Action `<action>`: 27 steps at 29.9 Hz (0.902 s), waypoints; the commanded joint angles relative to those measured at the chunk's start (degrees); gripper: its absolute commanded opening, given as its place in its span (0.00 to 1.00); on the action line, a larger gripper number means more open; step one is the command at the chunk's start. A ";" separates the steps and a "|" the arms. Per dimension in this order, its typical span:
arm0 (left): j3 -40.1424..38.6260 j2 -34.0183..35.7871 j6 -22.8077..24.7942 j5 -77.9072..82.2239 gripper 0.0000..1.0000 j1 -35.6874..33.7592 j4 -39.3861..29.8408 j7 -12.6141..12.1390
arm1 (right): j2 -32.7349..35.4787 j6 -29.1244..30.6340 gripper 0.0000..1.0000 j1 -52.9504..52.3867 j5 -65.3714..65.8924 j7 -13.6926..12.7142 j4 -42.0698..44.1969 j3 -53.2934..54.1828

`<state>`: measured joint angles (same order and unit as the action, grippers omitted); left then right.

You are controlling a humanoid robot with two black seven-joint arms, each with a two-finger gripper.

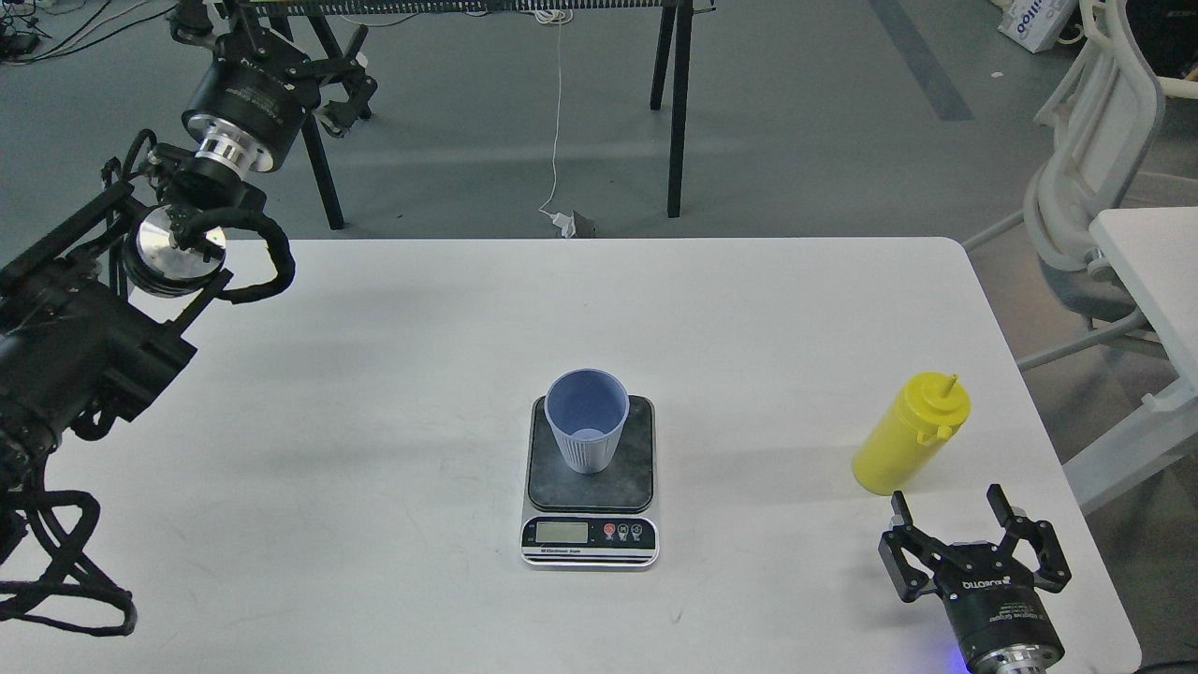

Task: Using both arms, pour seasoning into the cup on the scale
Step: 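Retract the left arm and reach the right gripper toward the yellow bottle, then grasp the yellow bottle with the right gripper and lift it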

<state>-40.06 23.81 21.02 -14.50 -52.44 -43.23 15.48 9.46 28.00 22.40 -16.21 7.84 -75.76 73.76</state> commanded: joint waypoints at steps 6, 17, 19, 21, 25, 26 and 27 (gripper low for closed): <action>-0.20 0.62 -0.10 0.35 1.00 -0.03 -0.10 0.34 | -1.20 0.00 0.99 -4.46 0.39 0.07 4.04 -1.95; -0.02 0.19 -0.10 0.53 1.00 -0.47 -0.19 -0.10 | -2.96 0.00 0.95 -10.97 1.44 0.86 9.40 -3.27; 0.07 0.27 -0.10 0.53 1.00 -0.65 -0.19 -0.19 | -2.87 0.00 0.93 -11.76 1.53 1.04 9.49 -3.10; 0.07 0.36 -0.10 0.53 1.00 -0.65 -0.19 -0.10 | -2.70 0.00 0.92 -13.16 1.79 1.04 10.01 -3.10; -0.02 0.45 -0.10 0.53 1.00 -0.65 -0.19 -0.19 | -2.96 0.00 0.81 -15.53 2.23 1.21 12.30 -3.19; 0.06 0.45 -0.10 0.53 1.00 -0.65 -0.19 -0.19 | -2.96 0.00 0.78 -16.15 2.41 1.39 12.30 -3.10; -0.02 0.45 -0.10 0.53 1.00 -0.65 -0.19 -0.19 | -2.96 0.00 0.74 -16.68 2.50 1.74 12.39 -3.01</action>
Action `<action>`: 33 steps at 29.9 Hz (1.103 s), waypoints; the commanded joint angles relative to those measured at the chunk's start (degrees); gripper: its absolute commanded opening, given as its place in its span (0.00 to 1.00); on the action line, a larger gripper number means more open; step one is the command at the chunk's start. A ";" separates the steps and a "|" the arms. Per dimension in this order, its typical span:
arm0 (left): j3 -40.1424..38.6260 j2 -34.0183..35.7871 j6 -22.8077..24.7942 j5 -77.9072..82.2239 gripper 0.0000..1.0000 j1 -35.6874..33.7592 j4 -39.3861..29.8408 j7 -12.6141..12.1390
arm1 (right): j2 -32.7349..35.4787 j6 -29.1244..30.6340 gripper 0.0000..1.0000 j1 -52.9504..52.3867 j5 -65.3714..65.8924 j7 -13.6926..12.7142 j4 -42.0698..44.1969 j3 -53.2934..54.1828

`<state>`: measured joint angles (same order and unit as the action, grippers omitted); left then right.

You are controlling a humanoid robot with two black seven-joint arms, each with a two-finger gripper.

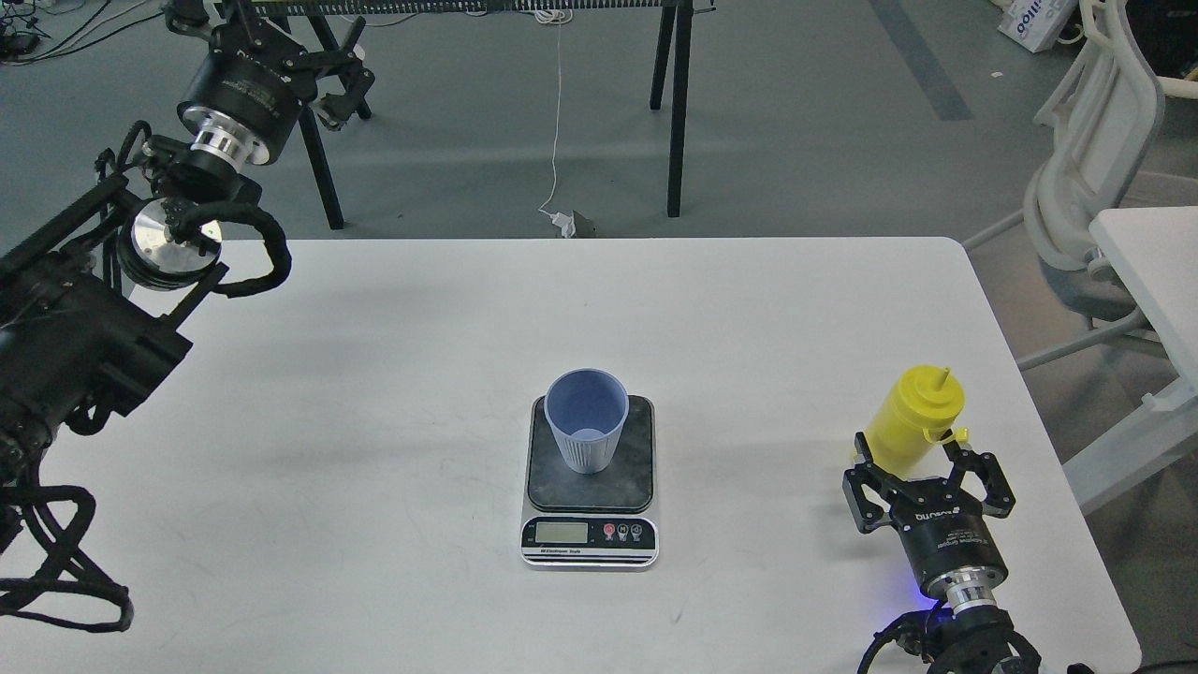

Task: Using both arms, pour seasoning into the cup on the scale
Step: 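Grasp the yellow bottle with the right gripper and lift it, then carry the yellow bottle over the blue cup and tip it upside down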

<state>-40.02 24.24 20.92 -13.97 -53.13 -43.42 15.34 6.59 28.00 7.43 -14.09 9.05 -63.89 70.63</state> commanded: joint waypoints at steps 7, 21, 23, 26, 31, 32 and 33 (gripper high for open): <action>-0.15 0.19 0.00 0.09 1.00 0.04 0.01 -0.05 | 0.18 0.00 0.59 -4.26 0.38 0.79 2.01 0.56; -0.50 1.24 0.00 -0.09 1.00 0.04 -0.34 0.30 | 10.71 0.00 0.35 -13.04 10.99 0.88 -3.33 0.47; -0.50 1.24 0.00 -0.09 1.00 0.04 -0.43 0.39 | 14.14 0.00 0.35 -15.94 16.09 0.97 -5.18 0.04; -0.50 1.33 -0.08 0.00 1.00 0.04 -0.43 0.39 | 19.67 0.00 0.33 -22.35 22.07 2.28 -5.71 -3.20; -0.15 1.42 -1.05 0.09 1.00 0.39 -0.43 0.48 | 24.87 -1.53 0.33 -34.39 26.74 2.64 -5.89 -13.31; -0.15 1.51 -0.79 0.09 1.00 0.57 -0.43 0.48 | 25.49 -3.28 0.33 -36.59 28.75 2.64 -5.98 -15.50; -0.24 1.60 -0.79 0.09 1.00 0.57 -0.43 0.48 | 25.93 -4.61 0.33 -38.26 31.29 2.72 -5.98 -17.18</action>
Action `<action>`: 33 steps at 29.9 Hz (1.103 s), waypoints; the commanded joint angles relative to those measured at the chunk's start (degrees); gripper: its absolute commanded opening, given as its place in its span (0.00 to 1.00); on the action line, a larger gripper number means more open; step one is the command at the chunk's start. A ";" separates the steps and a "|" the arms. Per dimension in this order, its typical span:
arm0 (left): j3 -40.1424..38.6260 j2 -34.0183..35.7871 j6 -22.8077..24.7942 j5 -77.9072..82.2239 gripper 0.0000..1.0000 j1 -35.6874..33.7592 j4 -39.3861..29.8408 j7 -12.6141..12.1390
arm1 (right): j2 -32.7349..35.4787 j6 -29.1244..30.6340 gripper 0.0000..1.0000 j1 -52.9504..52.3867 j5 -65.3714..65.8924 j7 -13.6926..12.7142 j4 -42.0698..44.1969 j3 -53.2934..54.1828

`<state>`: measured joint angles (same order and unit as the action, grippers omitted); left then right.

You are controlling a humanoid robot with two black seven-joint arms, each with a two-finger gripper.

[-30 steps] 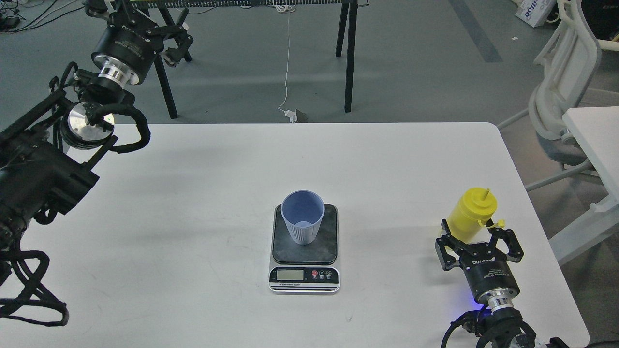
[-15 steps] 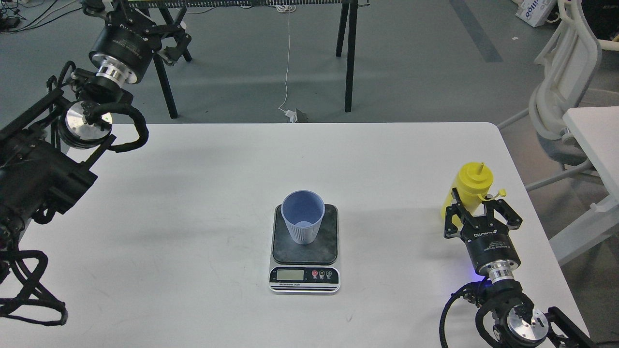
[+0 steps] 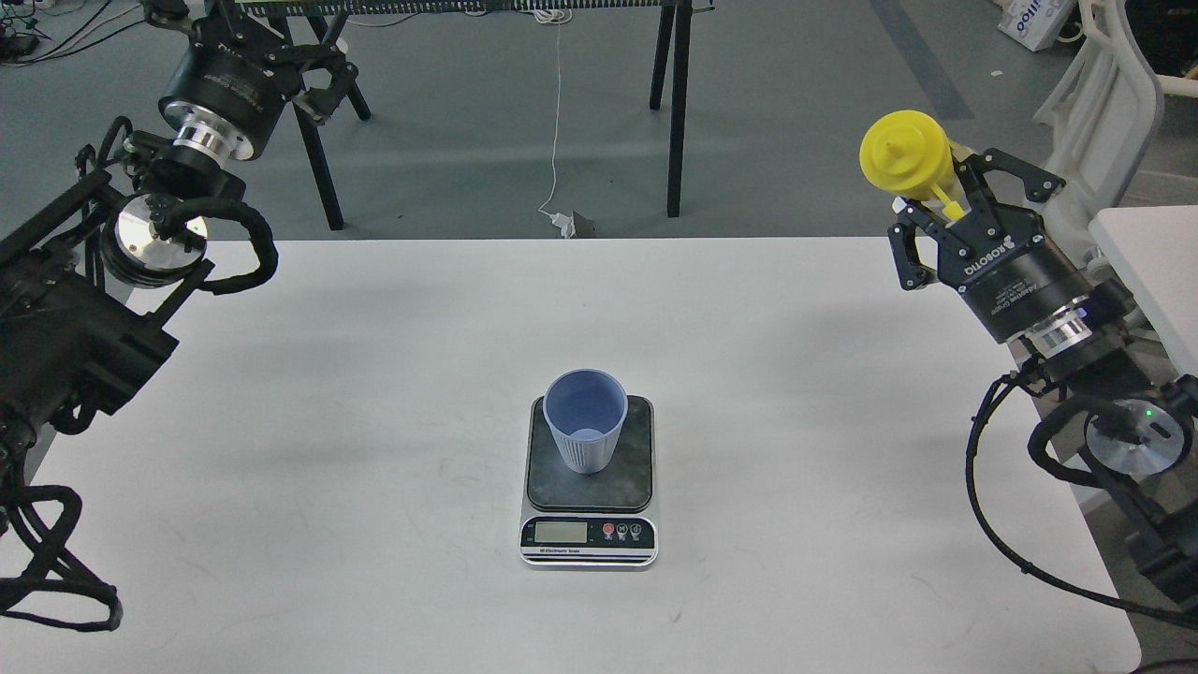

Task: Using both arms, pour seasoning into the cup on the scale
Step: 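Carry the yellow bottle over the blue cup and tip it upside down, then squeeze sauce from the inverted bottle into the blue cup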

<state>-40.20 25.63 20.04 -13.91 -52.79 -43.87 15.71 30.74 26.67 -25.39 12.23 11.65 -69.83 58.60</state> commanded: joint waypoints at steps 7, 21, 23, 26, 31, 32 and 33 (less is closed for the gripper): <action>0.74 0.12 -1.24 0.11 1.00 0.23 0.81 -0.42 | 2.13 -13.30 0.31 -16.52 22.57 1.62 -1.71 -16.56; -0.14 1.44 1.40 -0.33 1.00 1.02 0.72 0.11 | -6.03 -27.10 0.30 -51.07 32.76 4.25 1.54 -59.02; -0.14 1.87 1.66 -0.42 1.00 1.55 0.72 0.11 | -8.32 -28.60 0.30 -52.04 35.75 4.25 1.54 -61.58; -0.14 2.40 2.28 -0.42 1.00 1.81 0.72 0.11 | -10.43 -29.22 0.30 -52.04 38.83 4.52 2.06 -62.90; -0.14 2.84 2.54 -0.42 1.00 1.90 0.72 0.02 | -12.72 -30.35 0.29 -51.78 46.99 5.04 3.21 -66.67; -0.14 2.93 2.54 -0.42 1.00 1.90 0.63 0.02 | -13.07 -31.23 0.28 -51.78 48.66 5.39 3.21 -67.73; -0.14 2.93 2.54 -0.42 1.00 1.90 0.63 0.02 | -13.25 -31.85 0.28 -51.78 49.90 5.66 3.30 -68.44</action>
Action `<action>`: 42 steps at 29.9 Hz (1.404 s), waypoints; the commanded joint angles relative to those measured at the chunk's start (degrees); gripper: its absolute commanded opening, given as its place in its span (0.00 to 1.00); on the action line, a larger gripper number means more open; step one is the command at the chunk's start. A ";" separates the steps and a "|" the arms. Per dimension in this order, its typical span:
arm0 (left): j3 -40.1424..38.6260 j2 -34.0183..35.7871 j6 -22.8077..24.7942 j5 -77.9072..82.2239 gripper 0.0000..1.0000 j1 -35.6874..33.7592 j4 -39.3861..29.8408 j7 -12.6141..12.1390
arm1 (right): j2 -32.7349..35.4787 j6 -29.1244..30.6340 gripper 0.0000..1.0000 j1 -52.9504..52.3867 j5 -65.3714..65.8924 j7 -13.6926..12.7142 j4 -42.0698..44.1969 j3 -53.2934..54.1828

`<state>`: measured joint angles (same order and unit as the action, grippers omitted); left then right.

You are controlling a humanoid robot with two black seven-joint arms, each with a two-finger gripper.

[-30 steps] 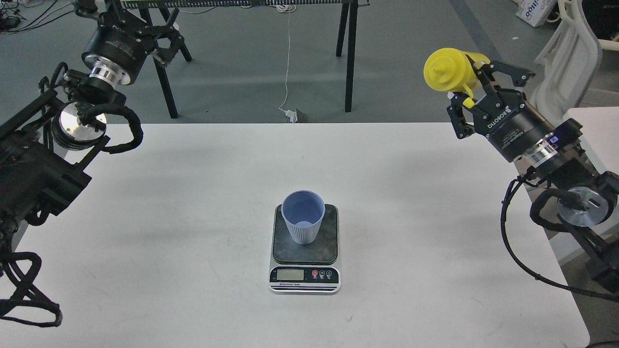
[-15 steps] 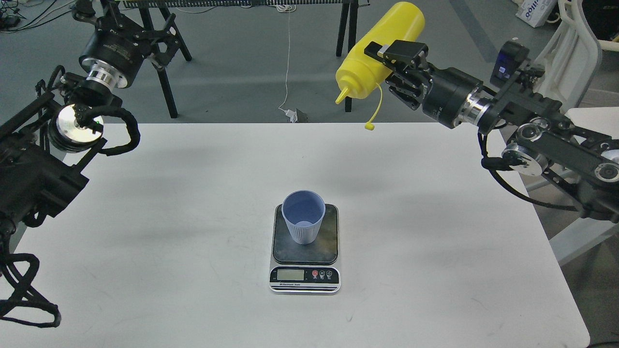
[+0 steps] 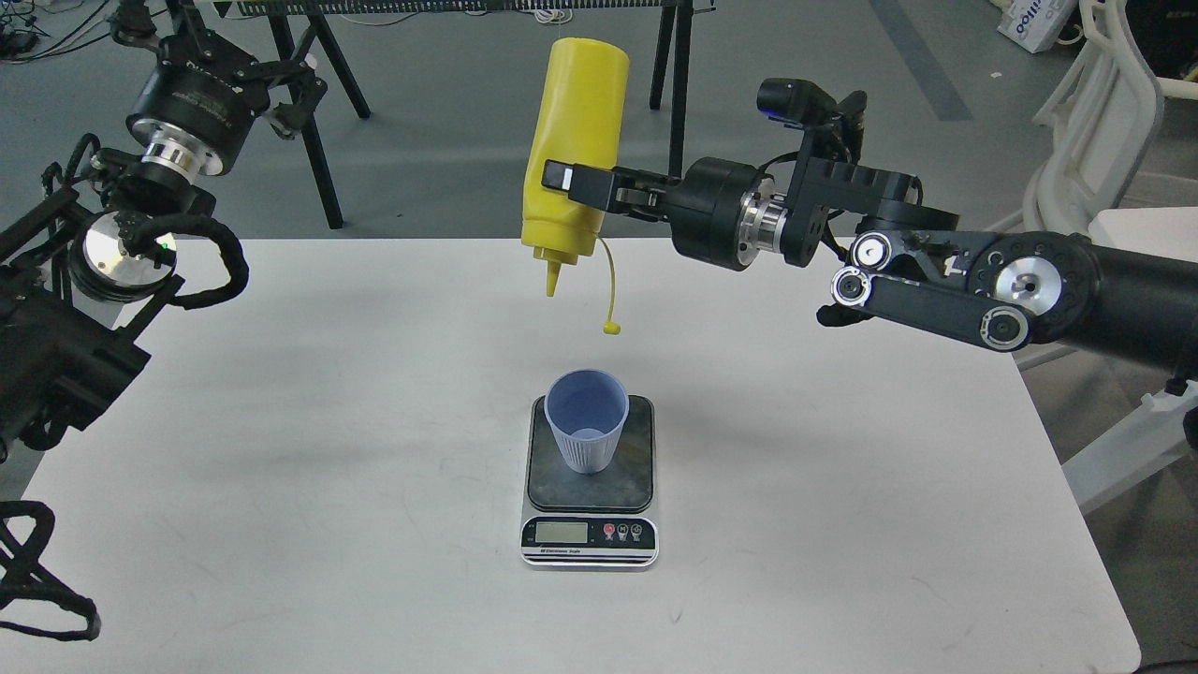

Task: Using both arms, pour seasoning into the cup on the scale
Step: 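Squeeze sauce from the inverted bottle into the blue cup, then turn the yellow bottle upright and lower it back beside the scale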

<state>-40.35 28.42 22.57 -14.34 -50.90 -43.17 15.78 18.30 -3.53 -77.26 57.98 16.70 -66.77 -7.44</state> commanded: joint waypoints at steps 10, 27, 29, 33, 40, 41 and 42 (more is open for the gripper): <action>0.01 0.14 -0.16 0.01 1.00 0.02 -0.51 0.03 | -2.22 -5.44 0.28 5.72 11.80 2.90 3.84 -6.09; 0.01 1.11 -0.25 0.01 1.00 0.02 -0.77 0.04 | 0.76 -4.39 0.28 7.03 2.08 3.52 2.36 1.71; 0.01 1.19 -0.33 0.01 1.00 0.02 -0.77 -0.05 | 2.17 -2.02 0.28 8.09 -4.51 3.43 -0.10 4.79; 0.01 1.19 -0.07 0.01 1.00 0.02 -0.77 -0.05 | 8.22 5.80 0.28 10.46 -17.17 2.90 -4.50 11.99; -0.16 1.11 -0.25 0.01 1.00 -0.07 -0.77 0.12 | 18.34 17.57 0.28 19.68 -38.26 2.55 -9.42 24.04; -0.16 1.19 -0.25 -0.08 1.00 -0.07 -0.77 0.12 | 19.30 19.16 0.28 21.52 -41.95 2.55 -9.51 25.79; -0.08 1.19 -0.16 0.01 1.00 0.02 -0.77 0.12 | 20.01 20.56 0.28 23.37 -45.64 2.55 -9.60 27.29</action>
<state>-40.51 29.55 22.41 -14.32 -51.00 -43.95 15.87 35.73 13.00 -58.38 21.53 19.26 -75.72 15.65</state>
